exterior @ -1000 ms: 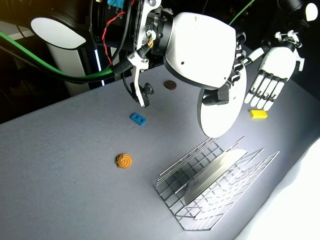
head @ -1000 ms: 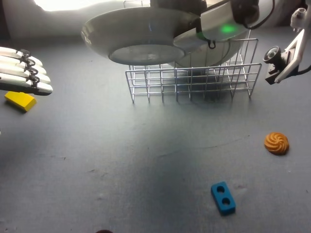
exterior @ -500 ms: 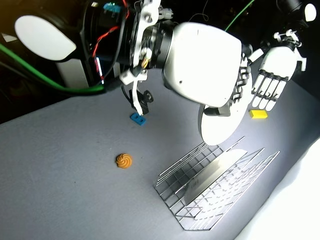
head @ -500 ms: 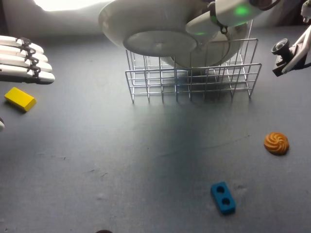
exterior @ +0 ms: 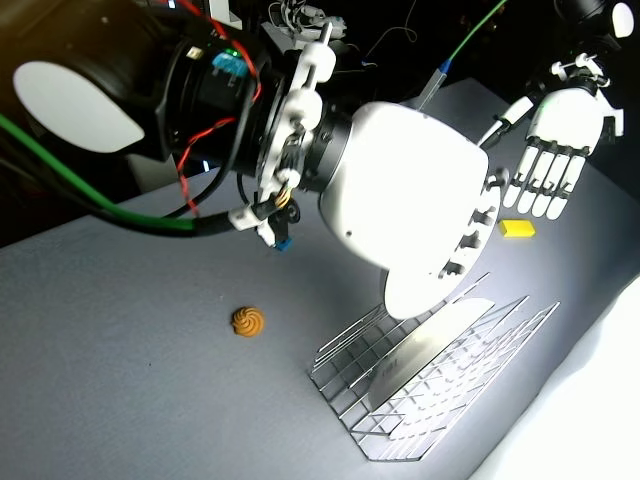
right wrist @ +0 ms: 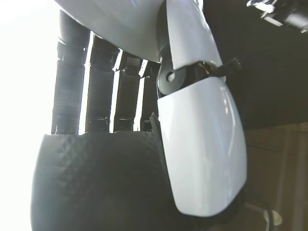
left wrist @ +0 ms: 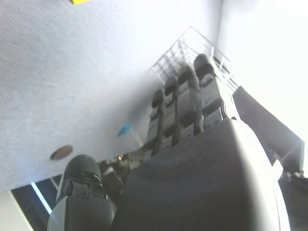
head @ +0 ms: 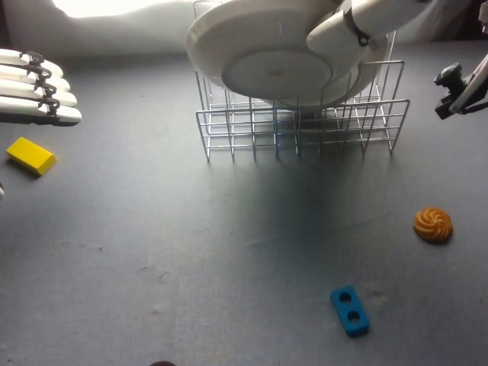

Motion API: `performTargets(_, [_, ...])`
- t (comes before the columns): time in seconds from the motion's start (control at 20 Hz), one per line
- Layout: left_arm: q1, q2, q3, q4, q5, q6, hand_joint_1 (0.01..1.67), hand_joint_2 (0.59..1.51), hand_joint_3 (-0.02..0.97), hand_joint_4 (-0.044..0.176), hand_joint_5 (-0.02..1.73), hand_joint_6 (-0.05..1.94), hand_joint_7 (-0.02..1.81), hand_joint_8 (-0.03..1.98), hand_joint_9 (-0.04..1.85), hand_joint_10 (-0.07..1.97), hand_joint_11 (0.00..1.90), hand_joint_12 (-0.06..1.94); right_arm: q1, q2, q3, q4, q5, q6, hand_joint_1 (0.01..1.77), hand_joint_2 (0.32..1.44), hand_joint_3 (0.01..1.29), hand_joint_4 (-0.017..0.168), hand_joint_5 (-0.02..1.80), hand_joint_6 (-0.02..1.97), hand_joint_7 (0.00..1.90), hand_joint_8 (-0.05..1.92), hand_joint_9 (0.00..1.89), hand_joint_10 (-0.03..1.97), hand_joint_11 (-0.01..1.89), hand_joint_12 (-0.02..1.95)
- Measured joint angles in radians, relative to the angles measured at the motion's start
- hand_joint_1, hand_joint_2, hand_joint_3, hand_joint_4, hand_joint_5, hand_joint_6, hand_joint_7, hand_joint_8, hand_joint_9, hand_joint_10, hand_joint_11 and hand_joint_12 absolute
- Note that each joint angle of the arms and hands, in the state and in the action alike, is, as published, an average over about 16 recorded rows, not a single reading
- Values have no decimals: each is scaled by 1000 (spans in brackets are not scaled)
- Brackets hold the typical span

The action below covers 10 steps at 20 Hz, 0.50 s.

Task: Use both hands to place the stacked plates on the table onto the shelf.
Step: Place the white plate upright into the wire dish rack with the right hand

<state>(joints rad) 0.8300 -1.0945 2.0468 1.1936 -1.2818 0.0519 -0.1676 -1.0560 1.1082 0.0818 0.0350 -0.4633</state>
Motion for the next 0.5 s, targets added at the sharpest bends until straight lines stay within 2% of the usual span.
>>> performTargets(0.5, [0,3,-5,-1,6,7,14,1138,18,7,113,13,135,1,121,16,16,262,-30,-36,71,4,-11,34,1362,1008,11,-9,917,946,1028,745,978,1113,942,1175])
